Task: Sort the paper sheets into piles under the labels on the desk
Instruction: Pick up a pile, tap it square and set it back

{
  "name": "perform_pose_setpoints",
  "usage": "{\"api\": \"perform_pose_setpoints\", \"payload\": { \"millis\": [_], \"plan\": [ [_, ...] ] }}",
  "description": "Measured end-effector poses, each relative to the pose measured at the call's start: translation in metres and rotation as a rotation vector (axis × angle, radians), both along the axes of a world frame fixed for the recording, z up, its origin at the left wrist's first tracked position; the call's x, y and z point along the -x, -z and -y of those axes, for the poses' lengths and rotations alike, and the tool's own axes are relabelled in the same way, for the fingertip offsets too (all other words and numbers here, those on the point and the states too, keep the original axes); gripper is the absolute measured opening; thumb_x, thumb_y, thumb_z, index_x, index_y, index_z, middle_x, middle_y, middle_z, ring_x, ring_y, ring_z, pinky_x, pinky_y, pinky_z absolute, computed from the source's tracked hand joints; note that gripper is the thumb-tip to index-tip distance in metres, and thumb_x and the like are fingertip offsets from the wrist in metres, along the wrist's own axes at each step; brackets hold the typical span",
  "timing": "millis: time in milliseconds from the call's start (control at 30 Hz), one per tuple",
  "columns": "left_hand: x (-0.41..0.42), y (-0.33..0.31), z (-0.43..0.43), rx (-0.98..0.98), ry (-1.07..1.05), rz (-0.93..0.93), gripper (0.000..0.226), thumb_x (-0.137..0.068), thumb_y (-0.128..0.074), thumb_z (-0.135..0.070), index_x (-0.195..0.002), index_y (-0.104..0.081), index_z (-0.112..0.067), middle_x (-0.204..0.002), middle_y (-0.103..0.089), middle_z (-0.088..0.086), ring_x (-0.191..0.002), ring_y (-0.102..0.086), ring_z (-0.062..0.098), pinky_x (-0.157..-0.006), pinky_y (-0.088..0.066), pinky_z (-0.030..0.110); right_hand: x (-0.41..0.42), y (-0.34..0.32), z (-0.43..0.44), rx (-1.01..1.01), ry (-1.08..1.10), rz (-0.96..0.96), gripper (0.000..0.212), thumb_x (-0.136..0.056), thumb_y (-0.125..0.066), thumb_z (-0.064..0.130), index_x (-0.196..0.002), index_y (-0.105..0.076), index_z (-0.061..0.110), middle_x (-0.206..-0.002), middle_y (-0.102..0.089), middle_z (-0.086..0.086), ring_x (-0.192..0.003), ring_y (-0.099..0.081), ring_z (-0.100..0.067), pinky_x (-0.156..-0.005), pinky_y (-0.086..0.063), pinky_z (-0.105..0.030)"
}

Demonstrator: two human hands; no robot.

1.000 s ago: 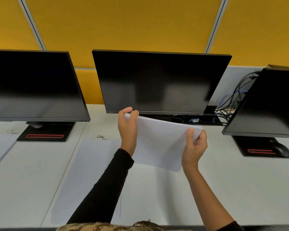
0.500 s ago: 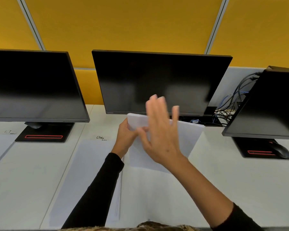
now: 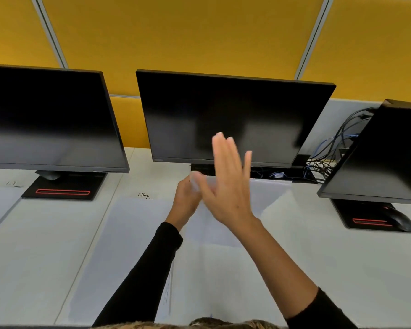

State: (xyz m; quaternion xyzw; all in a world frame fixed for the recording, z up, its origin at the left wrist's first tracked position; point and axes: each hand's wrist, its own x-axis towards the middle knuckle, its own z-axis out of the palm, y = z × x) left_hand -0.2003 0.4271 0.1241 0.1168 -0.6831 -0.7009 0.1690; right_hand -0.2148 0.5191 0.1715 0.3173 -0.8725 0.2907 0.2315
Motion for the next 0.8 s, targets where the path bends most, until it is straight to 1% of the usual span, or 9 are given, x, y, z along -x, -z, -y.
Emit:
{"api": "perform_pose_setpoints", "payload": {
  "millis": [67,133,233,300,333,400,500,667,800],
  "plan": [
    [-0.001,0.003,0.006,-0.010,-0.011,-0.019,0.011,-0.086,-0.063,-0.015,-0.092,-0.059,-0.024,-0.088,-0.064,-0.006,-0.081,-0.065,0.010,-0.071,-0.056,0.019,0.007,0.009,-0.031,0.411,0.201,-0.145,0.070,-0.085,-0.050,0.046,-0.141,-0.027,0.011,-0.148,-0.033,-0.014,-0.141,-0.021,-0.027,-0.117,-0.004,-0.043],
    [-0.001,0.003,0.014,-0.051,-0.031,-0.049,0.020,-0.084,-0.065,-0.011,-0.091,-0.058,-0.028,-0.089,-0.065,-0.007,-0.077,-0.067,0.003,-0.070,-0.057,0.017,0.017,0.029,-0.062,0.552,0.362,-0.172,0.081,-0.076,-0.065,0.044,-0.138,-0.027,0.007,-0.144,-0.034,-0.018,-0.137,-0.027,-0.030,-0.115,-0.018,-0.043],
    [0.001,-0.004,0.018,-0.050,-0.023,-0.053,0.019,-0.085,-0.065,-0.013,-0.092,-0.057,-0.029,-0.091,-0.064,-0.009,-0.078,-0.066,0.004,-0.067,-0.056,0.015,0.033,0.052,-0.080,0.769,0.317,0.399,0.099,-0.063,-0.076,0.042,-0.143,-0.025,0.014,-0.146,-0.034,-0.002,-0.134,-0.032,-0.014,-0.111,-0.027,-0.031],
    [0.001,-0.009,0.015,-0.061,-0.023,-0.063,0.020,-0.085,-0.064,-0.013,-0.091,-0.055,-0.029,-0.091,-0.064,-0.007,-0.081,-0.065,0.008,-0.068,-0.056,0.017,0.041,0.062,-0.081,0.867,0.220,0.700,0.078,-0.066,-0.075,0.035,-0.133,-0.043,0.013,-0.130,-0.053,-0.001,-0.119,-0.051,-0.017,-0.100,-0.043,-0.032],
    [0.000,-0.012,0.012,-0.072,-0.034,-0.076,0.020,-0.084,-0.065,-0.012,-0.090,-0.055,-0.029,-0.090,-0.064,-0.007,-0.079,-0.066,0.007,-0.067,-0.056,0.017,0.044,0.065,-0.080,0.891,0.214,0.731,0.062,-0.071,-0.075,0.031,-0.125,-0.052,0.011,-0.118,-0.060,-0.003,-0.109,-0.058,-0.020,-0.092,-0.049,-0.033],
    [-0.002,-0.019,0.008,-0.091,-0.081,-0.112,0.021,-0.084,-0.064,-0.011,-0.088,-0.055,-0.030,-0.088,-0.063,-0.009,-0.074,-0.066,0.004,-0.061,-0.055,0.013,0.044,0.063,-0.077,0.953,0.218,0.673,0.036,-0.083,-0.069,0.023,-0.115,-0.058,0.009,-0.103,-0.064,-0.003,-0.094,-0.062,-0.019,-0.077,-0.051,-0.026],
    [-0.007,-0.015,0.003,-0.088,-0.175,-0.126,0.022,-0.085,-0.064,-0.014,-0.087,-0.053,-0.032,-0.088,-0.060,-0.010,-0.080,-0.062,0.009,-0.061,-0.054,0.012,0.036,0.069,-0.071,1.011,0.239,0.641,0.029,-0.087,-0.063,0.022,-0.111,-0.060,0.006,-0.096,-0.063,-0.003,-0.084,-0.061,-0.014,-0.061,-0.050,-0.008],
    [-0.012,0.005,-0.007,-0.077,-0.204,-0.037,0.037,-0.071,-0.075,-0.038,-0.096,-0.048,-0.037,-0.102,-0.058,-0.001,-0.097,-0.060,0.023,-0.079,-0.058,0.038,0.026,0.082,-0.064,1.054,0.264,0.674,0.048,-0.079,-0.065,0.038,-0.116,-0.057,0.007,-0.102,-0.062,-0.005,-0.089,-0.059,-0.018,-0.060,-0.049,-0.004],
    [-0.004,-0.004,-0.010,-0.104,-0.234,-0.048,0.048,-0.074,-0.075,-0.037,-0.109,-0.041,-0.035,-0.113,-0.054,0.004,-0.099,-0.059,0.022,-0.078,-0.059,0.037,0.030,0.056,-0.058,1.130,0.218,0.546,0.058,-0.070,-0.057,0.054,-0.106,-0.056,0.007,-0.089,-0.056,0.001,-0.076,-0.053,-0.004,-0.058,-0.045,-0.003]
  ]
}}
